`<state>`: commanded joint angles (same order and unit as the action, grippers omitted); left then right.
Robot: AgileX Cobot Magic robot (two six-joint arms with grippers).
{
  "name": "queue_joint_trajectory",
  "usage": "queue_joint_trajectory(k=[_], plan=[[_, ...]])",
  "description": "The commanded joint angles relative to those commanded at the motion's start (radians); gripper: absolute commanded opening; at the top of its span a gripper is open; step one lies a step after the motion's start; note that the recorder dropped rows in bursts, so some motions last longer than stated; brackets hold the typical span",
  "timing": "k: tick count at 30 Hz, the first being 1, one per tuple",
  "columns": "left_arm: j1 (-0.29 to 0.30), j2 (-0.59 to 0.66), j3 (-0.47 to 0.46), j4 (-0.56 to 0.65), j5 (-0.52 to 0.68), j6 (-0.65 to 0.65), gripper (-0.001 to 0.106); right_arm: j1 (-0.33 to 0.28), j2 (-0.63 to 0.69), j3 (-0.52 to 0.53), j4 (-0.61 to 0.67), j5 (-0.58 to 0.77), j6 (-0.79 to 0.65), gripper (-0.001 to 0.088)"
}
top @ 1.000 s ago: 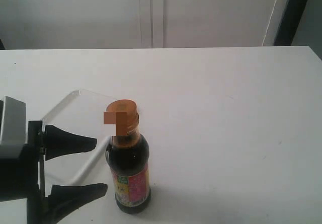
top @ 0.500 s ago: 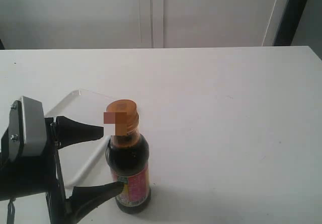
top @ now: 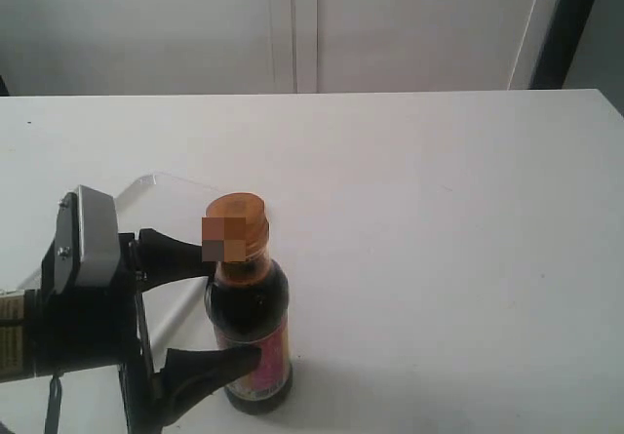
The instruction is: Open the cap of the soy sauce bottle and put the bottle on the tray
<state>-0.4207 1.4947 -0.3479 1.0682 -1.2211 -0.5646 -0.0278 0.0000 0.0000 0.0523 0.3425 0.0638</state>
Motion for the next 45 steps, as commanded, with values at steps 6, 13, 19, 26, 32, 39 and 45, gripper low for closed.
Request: queue_joint_trajectory(k=[6,13,19,26,32,39,45], plan=[[-0.07,0.045,-0.016,-0.036,0.0,0.041,0.104,0.0,0.0,0.0,0.0,0.0,0.0,0.0],[-0.081,0.064,-0.061,-0.046,0.0,0.048,0.104,0.0,0.0,0.0,0.0,0.0,0.0,0.0],[-0.081,0.064,-0.063,-0.063,0.0,0.076,0.103,0.0,0.0,0.0,0.0,0.0,0.0,0.0],[-0.081,0.064,-0.063,-0.063,0.0,0.076,0.086,0.0,0.0,0.0,0.0,0.0,0.0,0.0],[-0.081,0.064,-0.063,-0.063,0.0,0.076,0.056,0.0,0.0,0.0,0.0,0.0,0.0,0.0],[-0.081,0.064,-0.063,-0.063,0.027,0.076,0.016,0.0,0.0,0.0,0.0,0.0,0.045,0.0],[-0.081,0.064,-0.063,-0.06,0.044,0.076,0.0,0.0,0.0,0.0,0.0,0.0,0.045,0.0]])
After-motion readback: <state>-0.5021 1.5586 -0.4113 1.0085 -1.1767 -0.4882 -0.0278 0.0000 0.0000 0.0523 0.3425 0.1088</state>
